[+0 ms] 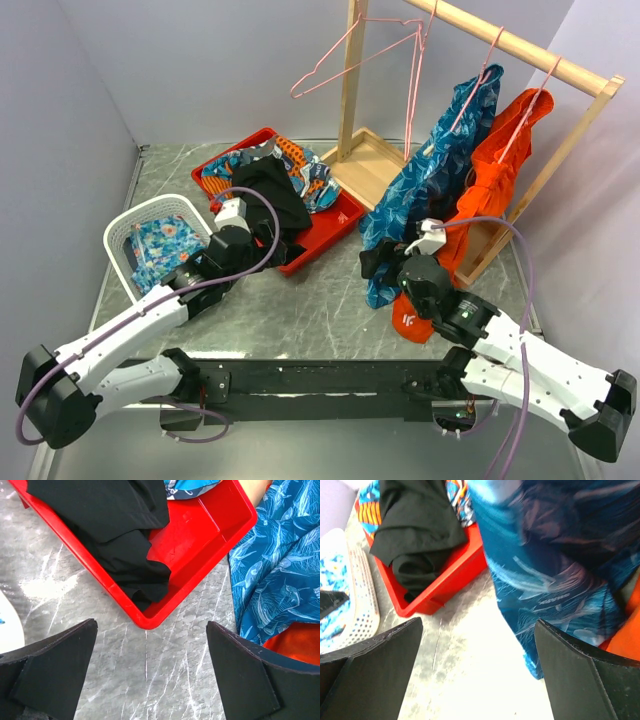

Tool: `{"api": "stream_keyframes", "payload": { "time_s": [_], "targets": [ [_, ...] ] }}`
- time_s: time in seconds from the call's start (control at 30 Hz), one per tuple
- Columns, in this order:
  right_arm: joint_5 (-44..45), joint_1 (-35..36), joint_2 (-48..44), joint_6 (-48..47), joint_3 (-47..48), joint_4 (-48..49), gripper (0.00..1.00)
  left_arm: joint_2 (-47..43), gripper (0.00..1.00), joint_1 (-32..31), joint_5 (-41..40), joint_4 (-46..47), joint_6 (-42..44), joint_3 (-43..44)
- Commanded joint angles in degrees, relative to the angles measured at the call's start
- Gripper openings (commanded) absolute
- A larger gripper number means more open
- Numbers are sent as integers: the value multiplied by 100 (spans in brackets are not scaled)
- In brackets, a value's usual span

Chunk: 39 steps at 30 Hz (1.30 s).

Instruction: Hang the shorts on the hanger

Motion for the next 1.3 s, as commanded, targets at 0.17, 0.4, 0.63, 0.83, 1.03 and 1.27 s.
{"api": "stream_keyframes", "payload": {
  "time_s": [0.17, 0.4, 0.63, 0.83, 1.03, 1.27],
  "targets": [
    [-321, 42, 215, -6, 181, 241, 100, -52, 96, -5, -130, -348, -99, 481],
    [-417, 34, 355, -111, 92, 356, 100, 176, 97, -5, -261, -497, -240, 780],
    [-681, 42, 373, -278, 31, 426, 100, 545, 97, 13, -648, -577, -283, 1122],
    [-954, 86, 522, -340, 119, 453, 100, 1344, 99, 503, -885, -322, -266, 1561],
    [-1130, 148, 645, -340, 189, 497, 100, 2838, 91, 1224, -1404, -164, 6, 2598],
    [-1200, 253, 742, -340, 312, 444, 100, 4490, 82, 1700, -1334, -427, 173, 3968]
  ]
}}
